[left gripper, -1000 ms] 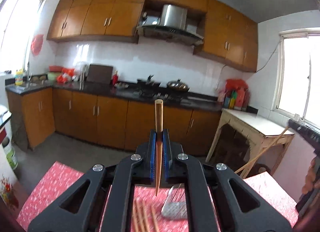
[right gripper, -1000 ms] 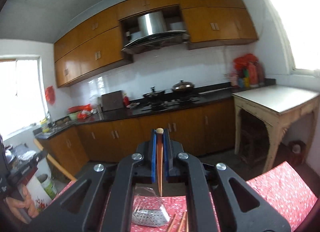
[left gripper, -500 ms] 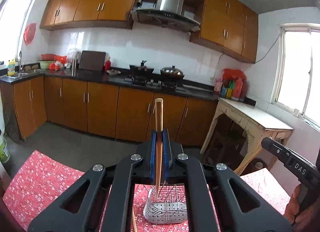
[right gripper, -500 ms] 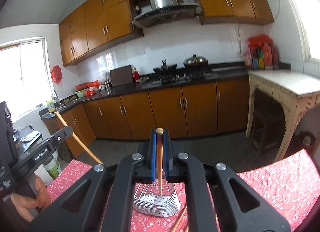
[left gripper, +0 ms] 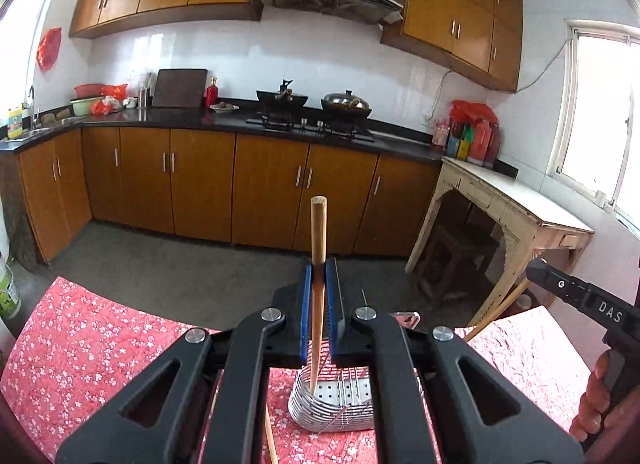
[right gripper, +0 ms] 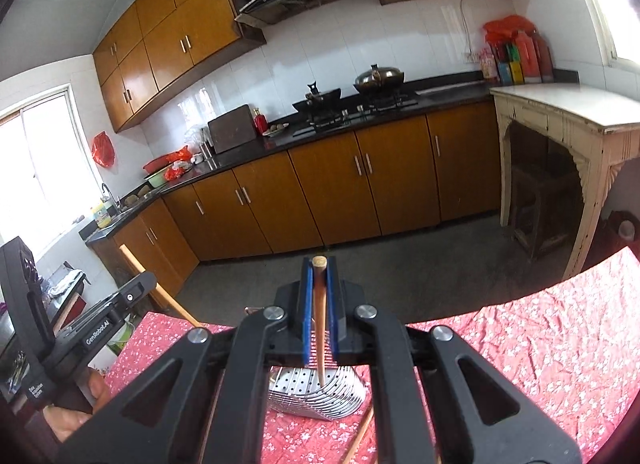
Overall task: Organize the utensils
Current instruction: 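Open the left gripper to drop its chopstick into the holder while the right gripper releases its own, then close the left gripper on the next wooden chopstick while the right gripper grasps another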
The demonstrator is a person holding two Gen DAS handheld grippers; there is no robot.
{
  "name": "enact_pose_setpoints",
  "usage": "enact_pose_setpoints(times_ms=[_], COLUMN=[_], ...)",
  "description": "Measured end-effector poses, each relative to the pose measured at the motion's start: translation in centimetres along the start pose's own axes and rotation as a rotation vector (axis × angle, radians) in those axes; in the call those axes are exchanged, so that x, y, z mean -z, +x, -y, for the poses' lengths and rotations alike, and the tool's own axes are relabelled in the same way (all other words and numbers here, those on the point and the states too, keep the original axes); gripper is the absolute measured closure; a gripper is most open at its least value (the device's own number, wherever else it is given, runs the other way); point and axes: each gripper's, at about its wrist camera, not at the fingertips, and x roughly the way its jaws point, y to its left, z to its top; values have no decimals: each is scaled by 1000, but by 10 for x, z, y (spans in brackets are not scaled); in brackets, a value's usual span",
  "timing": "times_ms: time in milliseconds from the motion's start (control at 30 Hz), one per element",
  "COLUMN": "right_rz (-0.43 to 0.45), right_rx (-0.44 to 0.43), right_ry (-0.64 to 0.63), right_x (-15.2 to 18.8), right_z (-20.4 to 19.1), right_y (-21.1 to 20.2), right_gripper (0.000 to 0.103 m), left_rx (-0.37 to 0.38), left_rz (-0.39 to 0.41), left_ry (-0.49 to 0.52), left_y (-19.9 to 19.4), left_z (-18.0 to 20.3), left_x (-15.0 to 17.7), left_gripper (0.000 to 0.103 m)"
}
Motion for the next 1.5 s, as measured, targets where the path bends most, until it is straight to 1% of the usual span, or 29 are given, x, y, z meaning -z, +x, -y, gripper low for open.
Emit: enact_pose_setpoints(times_ms=[33, 200, 300, 333, 367, 567, 700, 833, 933, 1000, 1067, 1167, 1300, 1400, 1500], right_rz=[0, 22, 42, 51, 57, 91, 83, 7, -62, -132, -203, -287, -359, -374, -386], right_rx=[2, 18, 26, 30, 34, 62, 112, 184, 236, 265, 272, 272, 267, 286, 303], right_ry=[5, 18, 24, 25, 25, 31, 26, 25, 19, 24, 33, 32, 10, -17, -31], right_x=[0, -2, -3, -3, -3, 2, 23, 65, 102, 128, 154, 182, 207, 213, 219], right_z=[1, 6, 5, 6, 6, 14, 28, 50, 68, 79, 89, 95, 94, 89, 89], right_y=[0, -7, -17, -21, -24, -51, -69, -69, -62, -51, -41, -27, -12, -5, 0], right_gripper=[92, 90, 82, 80, 78, 76, 72, 72, 72, 72, 72, 74, 75, 76, 80], left_rx=[-4, -19, -30, -36, -42, -48, -68, -118, -153, -165, -173, -164, -150, -144, -137], left_rz=[0, 8, 18, 25, 33, 54, 64, 20, -48, -86, -139, -204, -279, -296, -297], left_ry=[-1, -7, -19, -23, -24, -45, -37, -18, -3, 4, 10, 21, 18, 10, 8], left_y=[-1, -10, -18, -22, -25, -48, -67, -76, -72, -68, -62, -55, -46, -43, -42], left_z=[-1, -7, -12, -13, -14, -25, -40, -62, -81, -89, -97, -102, -108, -110, -110], left_x=[0, -3, -6, -6, -7, -8, 4, 36, 70, 88, 112, 142, 167, 173, 177], left_gripper=[96, 93, 83, 76, 72, 69, 64, 59, 59, 59, 59, 59, 59, 59, 59])
